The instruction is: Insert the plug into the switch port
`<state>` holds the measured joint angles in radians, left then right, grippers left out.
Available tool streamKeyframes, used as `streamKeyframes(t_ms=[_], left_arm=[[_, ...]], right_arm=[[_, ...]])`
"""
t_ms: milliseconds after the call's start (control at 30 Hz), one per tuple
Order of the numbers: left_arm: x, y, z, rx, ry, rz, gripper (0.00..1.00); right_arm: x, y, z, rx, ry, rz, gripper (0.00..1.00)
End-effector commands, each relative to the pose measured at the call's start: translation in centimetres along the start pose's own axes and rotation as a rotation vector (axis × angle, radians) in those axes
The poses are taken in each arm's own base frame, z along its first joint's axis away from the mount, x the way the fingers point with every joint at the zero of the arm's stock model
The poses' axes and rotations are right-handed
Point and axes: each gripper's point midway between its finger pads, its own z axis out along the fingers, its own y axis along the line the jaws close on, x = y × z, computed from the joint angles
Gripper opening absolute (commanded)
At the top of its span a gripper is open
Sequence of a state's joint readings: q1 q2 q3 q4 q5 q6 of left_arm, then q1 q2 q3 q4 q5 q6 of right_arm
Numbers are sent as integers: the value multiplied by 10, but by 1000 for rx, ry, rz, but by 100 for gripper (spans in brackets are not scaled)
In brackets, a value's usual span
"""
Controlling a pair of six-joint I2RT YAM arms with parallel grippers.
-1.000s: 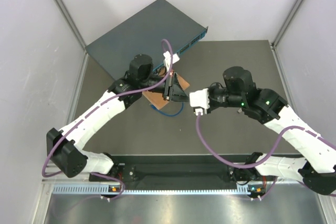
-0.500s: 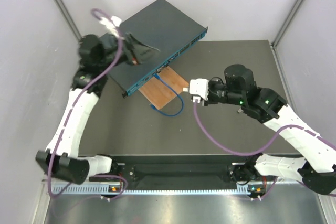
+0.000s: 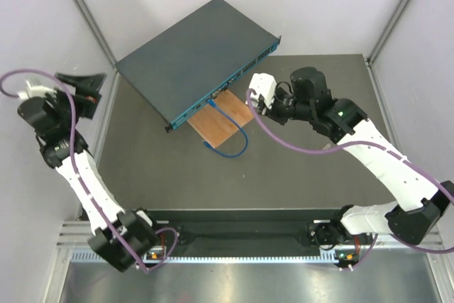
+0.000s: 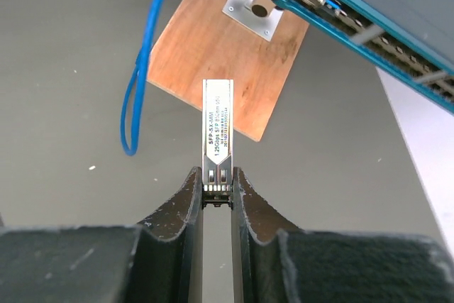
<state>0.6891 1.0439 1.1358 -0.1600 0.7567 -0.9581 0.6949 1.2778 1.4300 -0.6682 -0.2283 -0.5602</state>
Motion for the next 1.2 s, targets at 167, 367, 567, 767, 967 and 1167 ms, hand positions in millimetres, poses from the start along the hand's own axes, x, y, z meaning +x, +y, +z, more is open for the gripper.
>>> streamKeyframes(t_ms=[167,367,567,767,967,1167], left_arm=[[35,21,4,203,145,-131,99],[61,28,18,235,185,-110,99],[83,22,36,305,231,-136,97],[96,19,49,312,254,-155,93],[112,10,56,325,268,-152,84],[123,11,61,307,276,-159,58]], right_arm=[[-11,-23,-4,68,-39,172,0],[-9,-30,2,76,-28,220,0],[-8,-43,6,101,-23,288,0],[-9,-53,14,128,-2,353,0],[-8,-67,31,184,73,412,0],[-5,-69,48,216,119,419,0]])
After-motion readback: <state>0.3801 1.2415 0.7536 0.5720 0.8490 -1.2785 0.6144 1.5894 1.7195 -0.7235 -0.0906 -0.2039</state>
